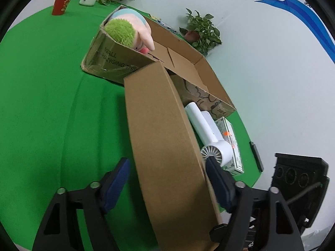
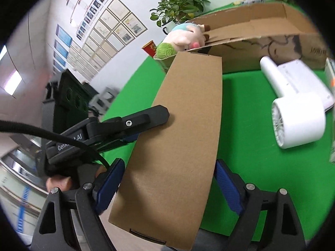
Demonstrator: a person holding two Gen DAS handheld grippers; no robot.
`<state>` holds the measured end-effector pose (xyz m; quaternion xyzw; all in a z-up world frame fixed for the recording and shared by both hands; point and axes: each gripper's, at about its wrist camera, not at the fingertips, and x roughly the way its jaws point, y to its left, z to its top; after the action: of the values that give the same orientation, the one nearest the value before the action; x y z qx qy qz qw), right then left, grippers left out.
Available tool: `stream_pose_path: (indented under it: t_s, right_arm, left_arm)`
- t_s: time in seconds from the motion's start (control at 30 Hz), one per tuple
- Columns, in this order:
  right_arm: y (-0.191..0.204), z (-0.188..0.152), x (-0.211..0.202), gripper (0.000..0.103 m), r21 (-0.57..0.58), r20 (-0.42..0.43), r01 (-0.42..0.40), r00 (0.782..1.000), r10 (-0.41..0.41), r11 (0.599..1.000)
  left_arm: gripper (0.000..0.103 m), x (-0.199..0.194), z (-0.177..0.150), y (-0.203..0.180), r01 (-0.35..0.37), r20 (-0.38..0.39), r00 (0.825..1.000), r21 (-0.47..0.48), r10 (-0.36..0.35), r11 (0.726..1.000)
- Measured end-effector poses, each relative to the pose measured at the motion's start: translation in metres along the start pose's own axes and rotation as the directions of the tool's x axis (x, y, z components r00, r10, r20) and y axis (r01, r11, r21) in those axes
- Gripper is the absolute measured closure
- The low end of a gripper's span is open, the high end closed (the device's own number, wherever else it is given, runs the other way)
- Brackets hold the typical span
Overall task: Organize objects
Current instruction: 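Grasp the long cardboard insert tray with the right gripper and lift it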
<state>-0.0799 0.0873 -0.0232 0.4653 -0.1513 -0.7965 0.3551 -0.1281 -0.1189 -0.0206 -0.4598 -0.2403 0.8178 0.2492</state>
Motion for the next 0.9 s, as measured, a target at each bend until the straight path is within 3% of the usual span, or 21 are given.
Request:
stream_pose_path:
  t_s: [0.27,0.43,0.57,0.67,0.9]
  right_arm:
    - [-0.021,0.003,-0.007,0.016,0.078,-0.017,-0.102,0.994,0.104,0.992]
    - [-0.008,0.002,-0.03,0.01,-0.061,0.029,0.031,0.999,-0.029,0.998]
    - [0.007,-0.002,-0.044,0.009,-0.179,0.056,0.163,0.986,-0.155,0.97]
    - [0.02,-0.006,-0.043,0.009,-0.242,0.052,0.202,0.979,-0.195,0.949]
    - [0.016,-0.015,-0.026,0.009,-0.277,-0.001,0.308,0.947,-0.321,0.91]
  left_arm:
    - [0.04,-0.004,0.005,-0.017,-0.005,0.002,1.0,0.017,0.005,1.0]
    - [0.04,-0.007,0.007,-0.034,-0.003,0.006,1.0,0.057,0.003,0.998]
    - [0.04,0.002,0.009,-0.045,0.01,-0.004,1.0,0.077,-0.01,0.997]
    - [0.051,0.011,0.009,-0.052,0.021,-0.023,1.0,0.092,-0.019,0.996]
    - [0.062,0.023,0.004,-0.07,0.083,-0.05,0.996,0.138,-0.077,0.987]
